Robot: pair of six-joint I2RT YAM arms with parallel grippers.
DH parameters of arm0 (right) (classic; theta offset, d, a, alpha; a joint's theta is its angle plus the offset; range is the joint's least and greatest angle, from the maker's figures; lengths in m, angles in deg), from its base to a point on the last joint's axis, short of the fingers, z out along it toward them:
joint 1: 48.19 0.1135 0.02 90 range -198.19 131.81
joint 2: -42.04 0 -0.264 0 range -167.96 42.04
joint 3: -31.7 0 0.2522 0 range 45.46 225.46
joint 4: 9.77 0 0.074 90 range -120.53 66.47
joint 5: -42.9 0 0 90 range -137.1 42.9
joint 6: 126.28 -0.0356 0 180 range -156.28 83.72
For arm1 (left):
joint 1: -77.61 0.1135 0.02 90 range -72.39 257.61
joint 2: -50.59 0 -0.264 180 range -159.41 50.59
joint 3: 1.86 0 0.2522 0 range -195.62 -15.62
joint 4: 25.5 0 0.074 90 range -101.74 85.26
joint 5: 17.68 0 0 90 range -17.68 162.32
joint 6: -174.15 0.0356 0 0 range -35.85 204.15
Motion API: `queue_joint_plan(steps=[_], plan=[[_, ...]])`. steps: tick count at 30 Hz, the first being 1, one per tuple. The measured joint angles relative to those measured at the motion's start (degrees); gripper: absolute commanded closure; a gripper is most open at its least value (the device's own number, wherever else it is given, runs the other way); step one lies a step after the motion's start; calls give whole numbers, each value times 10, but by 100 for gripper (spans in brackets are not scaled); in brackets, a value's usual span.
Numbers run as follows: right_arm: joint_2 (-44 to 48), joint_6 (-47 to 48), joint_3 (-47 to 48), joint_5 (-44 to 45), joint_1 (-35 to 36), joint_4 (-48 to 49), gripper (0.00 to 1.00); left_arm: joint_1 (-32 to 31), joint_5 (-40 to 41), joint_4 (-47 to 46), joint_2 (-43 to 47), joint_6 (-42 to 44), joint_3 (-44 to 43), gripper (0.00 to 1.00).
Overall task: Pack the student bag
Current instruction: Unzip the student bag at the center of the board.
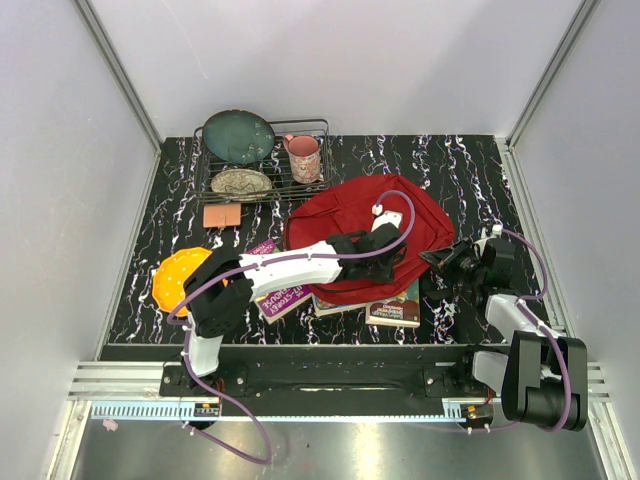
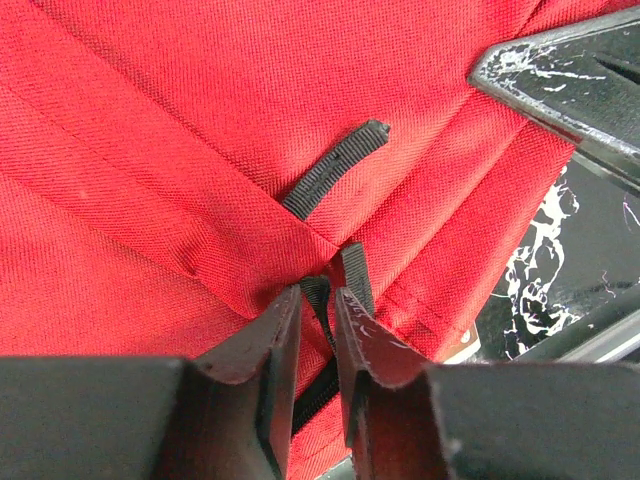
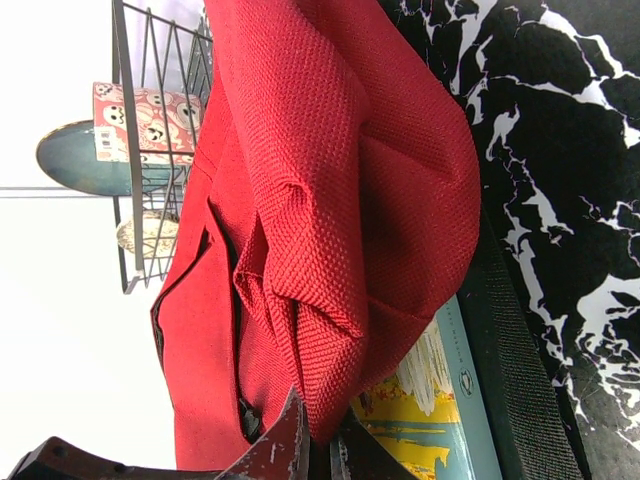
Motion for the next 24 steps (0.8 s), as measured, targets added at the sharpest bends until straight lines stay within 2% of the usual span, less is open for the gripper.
queue_joint_plan(steps=[7,10,14,16,18,20,22,24], plan=[[0,2,5,0,0,-7,96,0,-3,-3,0,0,0,73],[0,3,6,0,0,-9,96,0,-2,-4,0,0,0,78],[0,3,6,0,0,-10,96,0,-1,-2,-2,0,0,88],[0,3,6,0,0,-10,96,0,0,-1,-6,0,0,83],[0,3,6,-1,0,-10,96,-1,0,-2,-9,1,0,69],[0,3,6,-2,1,-10,96,-2,-1,-5,-11,2,0,63],[0,3,7,-2,1,-10,96,-3,-1,-8,-13,2,0,64],[0,3,7,-2,1,-10,96,-6,0,-9,-15,2,0,73]])
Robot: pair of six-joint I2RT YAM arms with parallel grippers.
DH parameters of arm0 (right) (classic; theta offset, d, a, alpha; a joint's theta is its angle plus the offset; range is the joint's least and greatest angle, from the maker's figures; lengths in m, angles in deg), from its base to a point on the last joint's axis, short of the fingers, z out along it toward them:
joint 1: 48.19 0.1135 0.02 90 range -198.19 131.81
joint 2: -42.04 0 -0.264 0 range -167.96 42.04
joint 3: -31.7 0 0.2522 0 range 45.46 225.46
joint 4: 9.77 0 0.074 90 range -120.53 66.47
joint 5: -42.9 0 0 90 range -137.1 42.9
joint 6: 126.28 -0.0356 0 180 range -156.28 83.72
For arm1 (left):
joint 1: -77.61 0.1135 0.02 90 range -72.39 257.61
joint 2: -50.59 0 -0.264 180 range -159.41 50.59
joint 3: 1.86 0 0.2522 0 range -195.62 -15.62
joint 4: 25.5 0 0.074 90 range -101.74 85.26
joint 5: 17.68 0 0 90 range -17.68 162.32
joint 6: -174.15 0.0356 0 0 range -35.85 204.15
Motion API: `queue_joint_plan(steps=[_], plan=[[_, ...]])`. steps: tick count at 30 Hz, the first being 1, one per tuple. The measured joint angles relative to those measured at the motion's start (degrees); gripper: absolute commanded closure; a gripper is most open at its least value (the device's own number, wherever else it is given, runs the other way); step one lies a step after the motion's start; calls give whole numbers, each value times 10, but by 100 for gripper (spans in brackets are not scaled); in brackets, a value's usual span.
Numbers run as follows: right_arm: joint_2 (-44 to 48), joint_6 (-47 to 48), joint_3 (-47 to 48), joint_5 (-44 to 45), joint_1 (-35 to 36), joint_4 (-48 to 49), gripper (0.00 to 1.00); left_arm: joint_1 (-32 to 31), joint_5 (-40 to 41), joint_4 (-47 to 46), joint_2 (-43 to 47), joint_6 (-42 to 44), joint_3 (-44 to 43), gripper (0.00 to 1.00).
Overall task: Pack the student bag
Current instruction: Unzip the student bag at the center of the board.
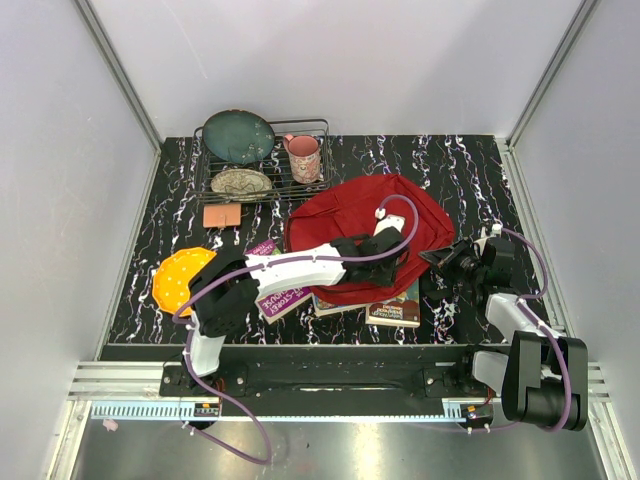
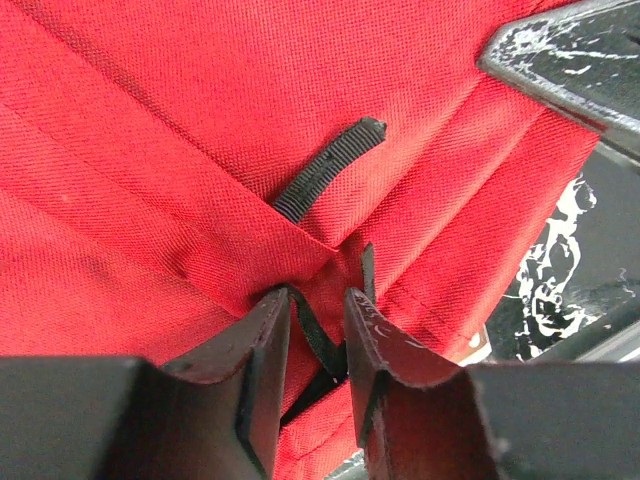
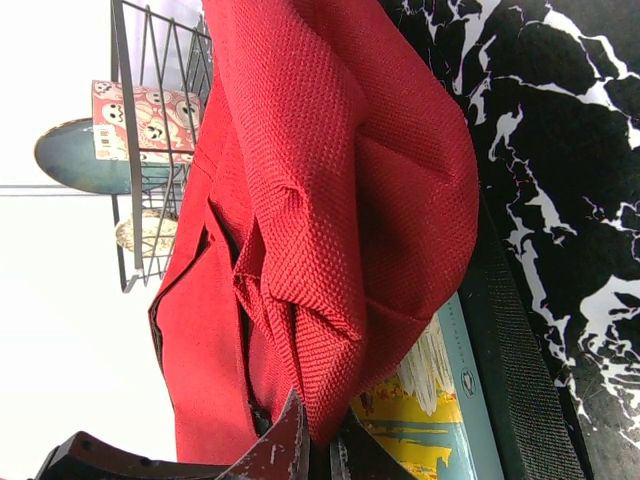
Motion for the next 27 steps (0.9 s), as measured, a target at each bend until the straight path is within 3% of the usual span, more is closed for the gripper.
queue_joint_plan(steps=[6,15,17,27], plan=[[0,0,0,0,0,0,96,1,3,7,-8,8,0,99],[-1,3,2,3,0,-8,96,-2,16,8,-8,9,1,100],[-6,4,9,7,0,-16,100,-3,24,1,0,10,10,100],[-78,-20,51,10,-22,-28,100,-5,58,-30,198,18,157,100]])
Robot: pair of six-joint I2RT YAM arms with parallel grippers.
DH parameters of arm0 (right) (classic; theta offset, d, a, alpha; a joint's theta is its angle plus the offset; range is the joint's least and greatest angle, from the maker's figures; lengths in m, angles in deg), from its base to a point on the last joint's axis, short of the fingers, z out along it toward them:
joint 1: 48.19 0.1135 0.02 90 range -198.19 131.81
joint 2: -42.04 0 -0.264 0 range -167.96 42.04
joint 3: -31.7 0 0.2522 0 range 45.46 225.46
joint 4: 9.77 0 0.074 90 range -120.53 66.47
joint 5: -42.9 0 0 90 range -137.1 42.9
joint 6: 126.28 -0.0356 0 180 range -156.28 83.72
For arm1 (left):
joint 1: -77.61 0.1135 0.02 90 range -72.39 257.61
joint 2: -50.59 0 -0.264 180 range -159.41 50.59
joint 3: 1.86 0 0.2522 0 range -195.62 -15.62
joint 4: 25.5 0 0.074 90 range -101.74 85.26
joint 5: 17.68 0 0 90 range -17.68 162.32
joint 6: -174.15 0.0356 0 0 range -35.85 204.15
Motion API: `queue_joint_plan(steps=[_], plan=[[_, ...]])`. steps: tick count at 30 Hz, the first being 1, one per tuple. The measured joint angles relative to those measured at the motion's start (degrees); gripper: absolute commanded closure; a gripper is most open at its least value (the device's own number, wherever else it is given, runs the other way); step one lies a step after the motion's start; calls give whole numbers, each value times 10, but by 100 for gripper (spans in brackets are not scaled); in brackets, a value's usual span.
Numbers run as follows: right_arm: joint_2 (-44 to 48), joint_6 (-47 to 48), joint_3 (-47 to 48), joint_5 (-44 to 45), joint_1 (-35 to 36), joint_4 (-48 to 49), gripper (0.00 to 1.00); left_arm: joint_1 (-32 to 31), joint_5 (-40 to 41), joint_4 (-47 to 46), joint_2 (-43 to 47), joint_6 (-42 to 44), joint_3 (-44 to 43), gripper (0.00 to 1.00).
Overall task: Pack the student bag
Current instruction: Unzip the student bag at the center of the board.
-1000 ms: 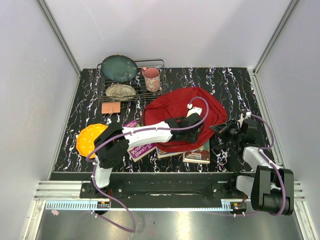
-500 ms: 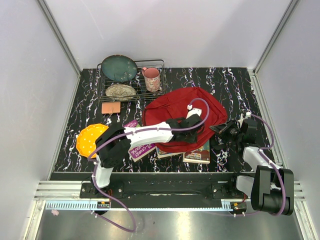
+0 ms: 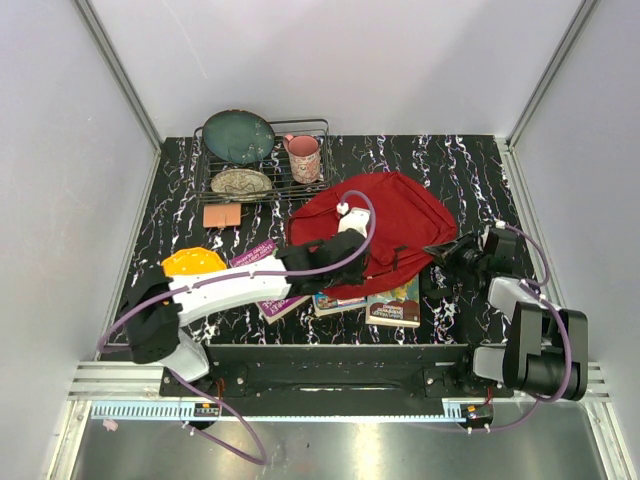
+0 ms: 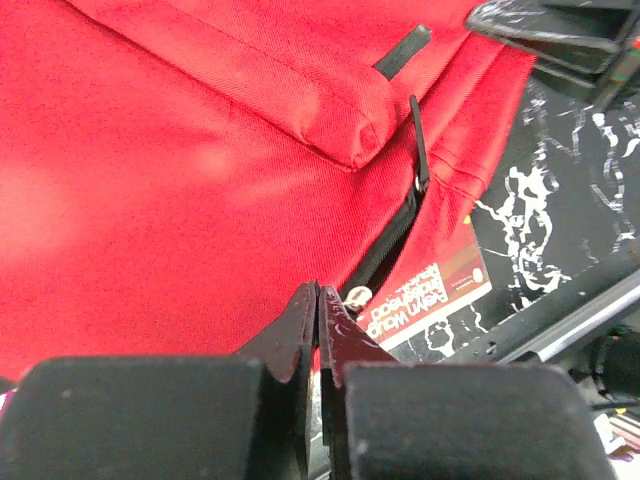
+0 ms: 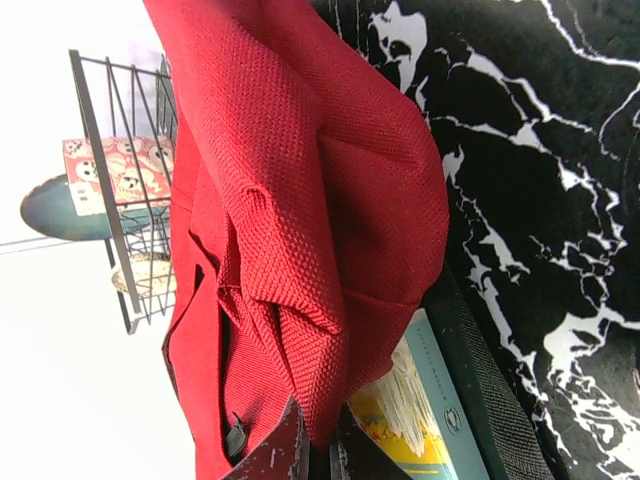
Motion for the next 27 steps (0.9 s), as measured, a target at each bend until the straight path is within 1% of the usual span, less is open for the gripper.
queue_joint_plan(steps=[3,5,6,8,9,10,13,15,18,22,27], plan=[[-22,-13,7,-9,-10,15,100,0,7,-11,55,4,27,100],[-38,-24,9,-20,-18,35,91,0,11,-17,77,5,40,100],[-45,-28,9,-26,-21,45,72,0,13,-18,84,5,45,100],[-61,-37,10,-39,-25,65,55,0,18,-21,95,5,60,100],[-69,-43,11,-48,-27,75,44,0,20,-21,98,5,68,100],[-75,-49,12,-59,-29,83,39,0,20,-21,98,5,73,100],[-64,-64,12,-81,-30,86,33,0,19,-18,98,5,77,100],[-24,-64,9,-84,-31,54,30,0,18,-25,98,5,77,100],[97,-49,9,-67,-31,-56,30,0,16,-30,97,5,77,100],[254,-36,9,-53,-31,-174,31,0,10,-41,96,5,77,100],[357,-32,9,-50,-31,-304,30,0,-2,-52,96,5,80,100]])
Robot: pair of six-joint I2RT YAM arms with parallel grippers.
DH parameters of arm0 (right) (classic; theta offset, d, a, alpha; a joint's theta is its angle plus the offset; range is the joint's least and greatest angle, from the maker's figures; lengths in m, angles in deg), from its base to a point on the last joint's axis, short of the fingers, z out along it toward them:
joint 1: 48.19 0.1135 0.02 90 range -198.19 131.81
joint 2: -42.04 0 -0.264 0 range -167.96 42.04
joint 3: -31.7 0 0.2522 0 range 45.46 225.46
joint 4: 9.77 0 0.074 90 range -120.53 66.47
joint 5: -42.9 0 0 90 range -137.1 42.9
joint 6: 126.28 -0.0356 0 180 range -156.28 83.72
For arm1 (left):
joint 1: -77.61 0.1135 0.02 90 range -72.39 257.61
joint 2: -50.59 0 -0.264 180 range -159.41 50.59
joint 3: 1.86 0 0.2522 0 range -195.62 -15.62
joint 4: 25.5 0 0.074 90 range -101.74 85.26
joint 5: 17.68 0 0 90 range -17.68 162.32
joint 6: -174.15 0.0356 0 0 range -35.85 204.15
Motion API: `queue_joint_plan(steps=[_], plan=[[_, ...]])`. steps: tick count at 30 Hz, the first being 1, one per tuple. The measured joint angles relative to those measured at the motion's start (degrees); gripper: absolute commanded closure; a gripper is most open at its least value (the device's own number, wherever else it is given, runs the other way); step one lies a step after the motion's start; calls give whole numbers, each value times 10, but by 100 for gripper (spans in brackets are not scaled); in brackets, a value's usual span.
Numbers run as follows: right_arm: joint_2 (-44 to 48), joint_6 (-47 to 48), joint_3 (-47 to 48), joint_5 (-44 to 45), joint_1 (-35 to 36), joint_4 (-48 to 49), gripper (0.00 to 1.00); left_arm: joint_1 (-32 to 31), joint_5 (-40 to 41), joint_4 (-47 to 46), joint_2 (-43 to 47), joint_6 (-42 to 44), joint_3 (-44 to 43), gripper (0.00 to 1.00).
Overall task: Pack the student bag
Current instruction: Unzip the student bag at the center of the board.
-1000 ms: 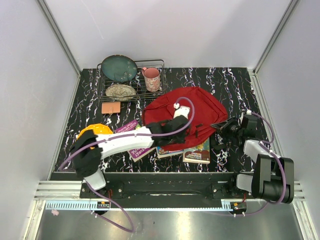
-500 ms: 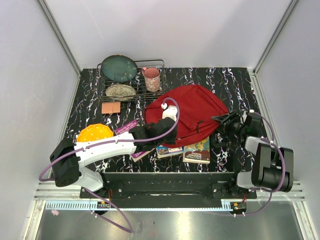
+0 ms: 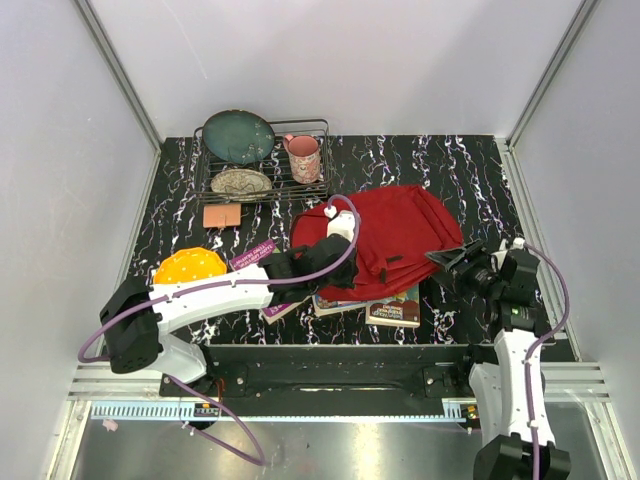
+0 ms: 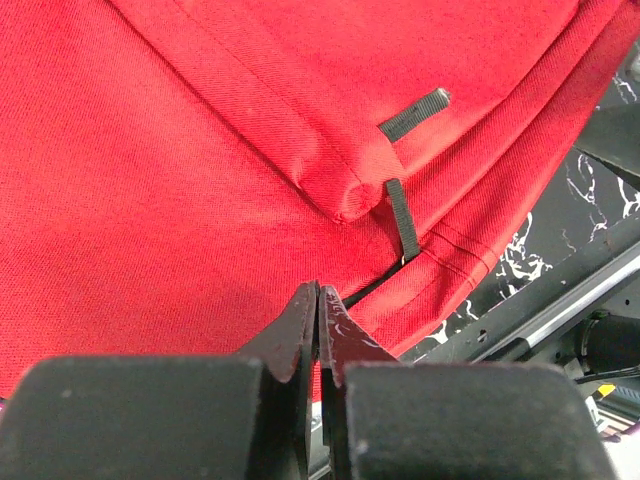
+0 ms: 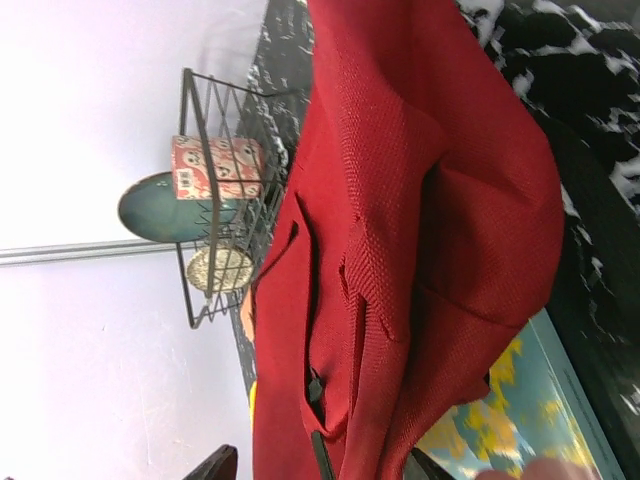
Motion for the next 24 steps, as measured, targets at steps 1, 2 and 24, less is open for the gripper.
queue_joint_plan(steps=[1,2,24], plan=[[10,0,0,4,0,-19,30,0,-1,0,0,0,2,100],[22,0,0,8,0,-41,30,0,-3,1,1,0,6,100],[220,-78,51,21,0,-318,33,12,-51,73,61,2,29,100]])
